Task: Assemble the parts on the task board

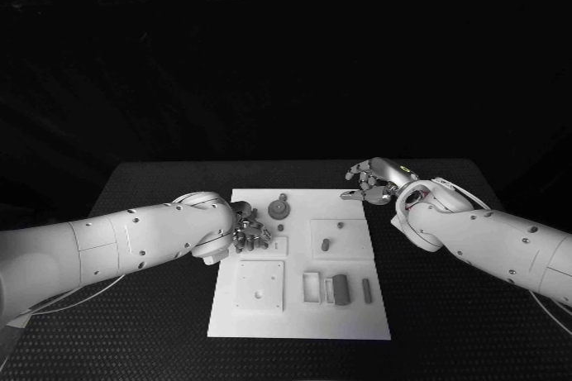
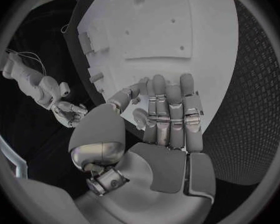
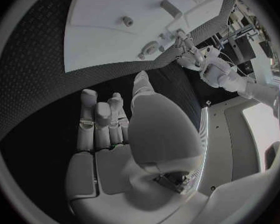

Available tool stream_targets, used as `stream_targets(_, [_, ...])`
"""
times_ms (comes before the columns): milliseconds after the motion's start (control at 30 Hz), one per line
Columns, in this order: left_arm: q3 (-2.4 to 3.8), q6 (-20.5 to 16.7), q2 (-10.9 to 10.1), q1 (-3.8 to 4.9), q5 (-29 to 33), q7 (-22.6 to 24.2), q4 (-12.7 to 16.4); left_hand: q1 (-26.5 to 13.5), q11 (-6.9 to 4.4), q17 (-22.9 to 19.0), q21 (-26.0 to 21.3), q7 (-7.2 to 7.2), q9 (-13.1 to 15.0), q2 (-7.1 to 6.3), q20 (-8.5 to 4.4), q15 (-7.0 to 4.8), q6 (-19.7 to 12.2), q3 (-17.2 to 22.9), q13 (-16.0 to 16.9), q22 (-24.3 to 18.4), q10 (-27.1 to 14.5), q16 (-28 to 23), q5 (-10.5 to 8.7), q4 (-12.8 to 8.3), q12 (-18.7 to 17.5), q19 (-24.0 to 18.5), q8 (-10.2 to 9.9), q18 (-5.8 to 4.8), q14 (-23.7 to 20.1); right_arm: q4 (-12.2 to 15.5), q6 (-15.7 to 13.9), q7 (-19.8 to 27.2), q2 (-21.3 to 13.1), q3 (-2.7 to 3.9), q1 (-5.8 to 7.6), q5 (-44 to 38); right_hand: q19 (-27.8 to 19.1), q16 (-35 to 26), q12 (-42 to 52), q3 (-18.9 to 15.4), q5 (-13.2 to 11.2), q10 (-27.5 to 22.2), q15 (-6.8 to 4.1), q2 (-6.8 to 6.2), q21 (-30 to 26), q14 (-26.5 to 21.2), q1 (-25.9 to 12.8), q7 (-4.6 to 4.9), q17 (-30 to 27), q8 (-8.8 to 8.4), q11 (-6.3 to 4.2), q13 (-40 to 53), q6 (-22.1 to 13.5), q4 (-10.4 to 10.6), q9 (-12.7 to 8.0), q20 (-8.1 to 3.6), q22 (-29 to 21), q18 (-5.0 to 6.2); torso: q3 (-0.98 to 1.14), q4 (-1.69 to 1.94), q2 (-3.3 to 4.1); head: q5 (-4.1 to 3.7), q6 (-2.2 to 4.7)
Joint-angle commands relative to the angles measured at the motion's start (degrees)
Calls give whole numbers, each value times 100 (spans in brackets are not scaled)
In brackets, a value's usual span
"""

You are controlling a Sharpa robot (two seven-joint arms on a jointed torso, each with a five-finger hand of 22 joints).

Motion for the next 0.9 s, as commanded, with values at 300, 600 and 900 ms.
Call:
stream_targets(300, [-15, 114, 0, -26, 150, 29, -32, -207, 21, -88, -98, 15, 24, -178, 23, -15, -37, -154, -15, 8, -38, 65, -426, 161, 35, 12, -50, -70, -60, 2, 50, 15, 1, 2, -2, -16, -7, -6, 30, 31, -2, -26, 0, -4, -21, -47, -48, 191, -10, -28, -4, -7, -146, 6, 8, -33, -6, 172, 5, 1, -1, 0, -18])
stream_targets(600, [-15, 174, -12, -26, 200, 94, -32, -209, 24, -125, -140, 19, 32, -342, 21, -15, -47, -135, -27, 14, -54, 85, -519, 223, 38, 16, -69, -71, -83, -2, 54, 16, 3, 2, -7, -12, -7, -5, 32, 33, -2, -27, 0, -12, -21, -47, -48, 191, -11, -30, -4, -8, -149, 4, 9, -33, -6, 173, 0, 0, -1, -7, -19])
stream_targets(900, [-14, 132, -33, -27, 270, 147, -25, -232, 26, -210, -250, 21, 55, -707, 21, -16, -58, -10, -55, 20, -81, 137, -1740, 539, 48, 40, -107, -65, -123, 0, 61, 26, 5, 2, -16, 11, 14, 8, 52, 162, 1, -28, 5, -174, -20, -44, -294, 196, -31, -40, 0, -33, -157, 13, 26, -28, -19, 173, -1, 2, 0, 0, -28])
